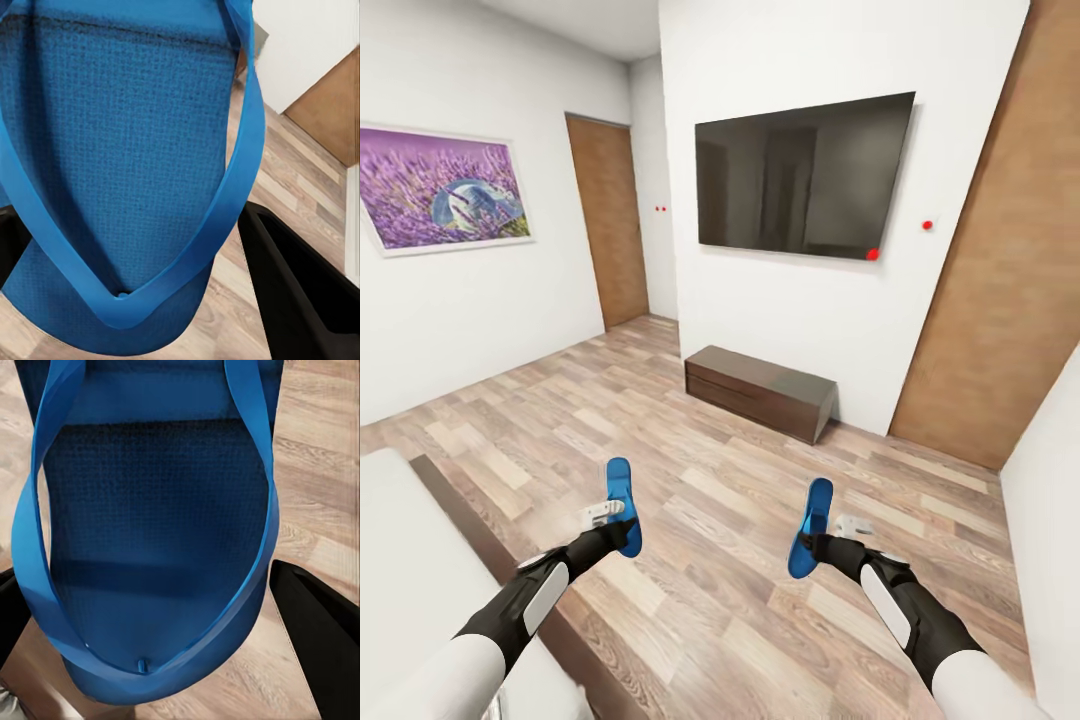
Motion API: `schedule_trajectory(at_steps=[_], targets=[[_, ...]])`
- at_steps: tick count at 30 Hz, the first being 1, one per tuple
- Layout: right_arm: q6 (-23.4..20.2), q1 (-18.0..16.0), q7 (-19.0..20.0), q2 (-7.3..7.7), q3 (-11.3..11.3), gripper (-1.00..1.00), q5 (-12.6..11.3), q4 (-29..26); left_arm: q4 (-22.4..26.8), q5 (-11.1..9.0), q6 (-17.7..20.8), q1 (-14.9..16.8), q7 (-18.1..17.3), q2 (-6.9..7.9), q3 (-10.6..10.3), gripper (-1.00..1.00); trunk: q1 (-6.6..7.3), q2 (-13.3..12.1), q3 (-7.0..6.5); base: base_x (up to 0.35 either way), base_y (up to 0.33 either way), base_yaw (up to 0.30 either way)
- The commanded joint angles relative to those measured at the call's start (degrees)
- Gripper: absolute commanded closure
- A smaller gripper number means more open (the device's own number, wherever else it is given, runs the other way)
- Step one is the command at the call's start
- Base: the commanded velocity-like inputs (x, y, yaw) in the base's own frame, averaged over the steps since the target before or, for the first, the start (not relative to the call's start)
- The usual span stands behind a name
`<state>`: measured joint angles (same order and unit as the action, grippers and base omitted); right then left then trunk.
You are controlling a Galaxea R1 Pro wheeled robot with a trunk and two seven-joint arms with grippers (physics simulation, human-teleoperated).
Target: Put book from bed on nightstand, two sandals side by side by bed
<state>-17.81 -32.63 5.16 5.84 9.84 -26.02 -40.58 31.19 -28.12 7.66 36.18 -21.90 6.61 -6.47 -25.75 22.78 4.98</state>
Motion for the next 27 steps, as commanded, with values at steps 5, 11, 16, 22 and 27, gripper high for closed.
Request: schedule_trajectory(at_steps=[5, 11, 16, 22, 27], targets=[[-0.2, -0.1, -0.1, 0.05, 0.2, 1.00, -0.3, 0.0, 0.1, -0.6, 0.4, 0.0, -0.1, 0.07, -0.2, 1.00, -0.04, 0.1, 0.13, 0.000, 0.000, -0.300], [-0.1, -0.1, -0.2, 0.05, 0.2, 1.00, -0.2, 0.3, 0.1, -0.6, 0.3, 0.0, 0.0, -0.54, -0.2, 1.00, -0.04, 0.1, 0.13, 0.000, 0.000, -0.300], [-0.1, -0.1, -0.2, 0.05, 0.2, 1.00, -0.1, 0.5, 0.0, -0.6, 0.3, 0.0, 0.1, -0.70, -0.2, 1.00, -0.04, 0.1, 0.13, 0.000, 0.000, -0.300], [0.4, -0.1, -0.2, 0.04, 0.3, 1.00, 0.2, 9.8, -0.5, -0.5, 0.2, 0.0, 0.4, -1.95, -0.2, 1.00, -0.04, 0.1, 0.13, 0.000, 0.000, -0.300], [9.7, -0.1, -0.2, 0.03, 0.4, 1.00, 0.3, 25.8, -9.0, 0.3, -1.0, 0.0, 5.2, -3.81, -0.3, 1.00, -0.04, 0.1, 0.13, 0.000, 0.000, -0.300]])
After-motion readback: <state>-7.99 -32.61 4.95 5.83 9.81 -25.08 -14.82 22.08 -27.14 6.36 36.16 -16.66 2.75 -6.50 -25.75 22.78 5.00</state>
